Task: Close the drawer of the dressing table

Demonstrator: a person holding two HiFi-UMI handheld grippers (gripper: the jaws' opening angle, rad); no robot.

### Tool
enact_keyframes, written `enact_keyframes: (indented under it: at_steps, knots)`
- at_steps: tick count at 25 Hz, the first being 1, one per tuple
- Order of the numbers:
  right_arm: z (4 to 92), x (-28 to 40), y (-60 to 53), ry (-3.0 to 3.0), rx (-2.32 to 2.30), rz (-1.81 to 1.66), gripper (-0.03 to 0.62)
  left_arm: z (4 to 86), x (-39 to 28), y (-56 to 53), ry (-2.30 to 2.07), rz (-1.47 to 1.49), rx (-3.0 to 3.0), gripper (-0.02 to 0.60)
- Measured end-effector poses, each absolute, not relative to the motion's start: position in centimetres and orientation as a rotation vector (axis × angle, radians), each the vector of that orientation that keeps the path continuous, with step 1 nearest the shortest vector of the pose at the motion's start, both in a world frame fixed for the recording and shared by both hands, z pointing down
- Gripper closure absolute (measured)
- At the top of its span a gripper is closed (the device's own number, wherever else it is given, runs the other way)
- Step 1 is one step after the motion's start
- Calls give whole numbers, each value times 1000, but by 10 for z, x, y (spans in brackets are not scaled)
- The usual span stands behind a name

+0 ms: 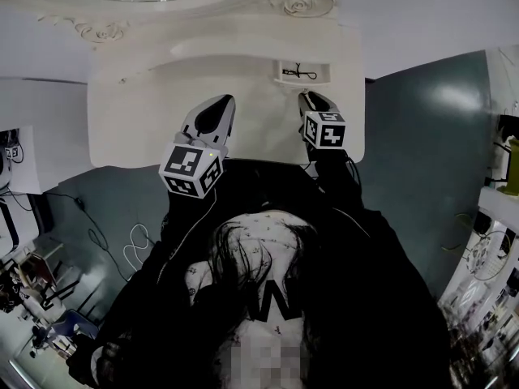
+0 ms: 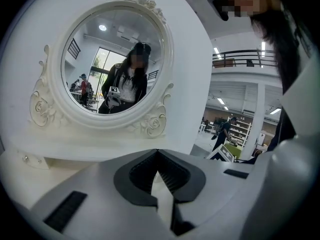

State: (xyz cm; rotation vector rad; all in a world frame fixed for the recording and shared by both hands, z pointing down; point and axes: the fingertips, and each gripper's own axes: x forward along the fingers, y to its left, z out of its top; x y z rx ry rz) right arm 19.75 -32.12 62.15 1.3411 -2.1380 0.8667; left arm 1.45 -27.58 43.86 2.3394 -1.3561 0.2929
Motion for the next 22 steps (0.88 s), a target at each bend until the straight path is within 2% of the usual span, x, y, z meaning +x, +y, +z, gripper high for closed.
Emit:
enact_keyframes:
  at_steps: [22]
  knots:
    - [625, 194, -356, -2097, 1417, 878, 485, 453, -9, -273, -1339, 266, 2306, 581]
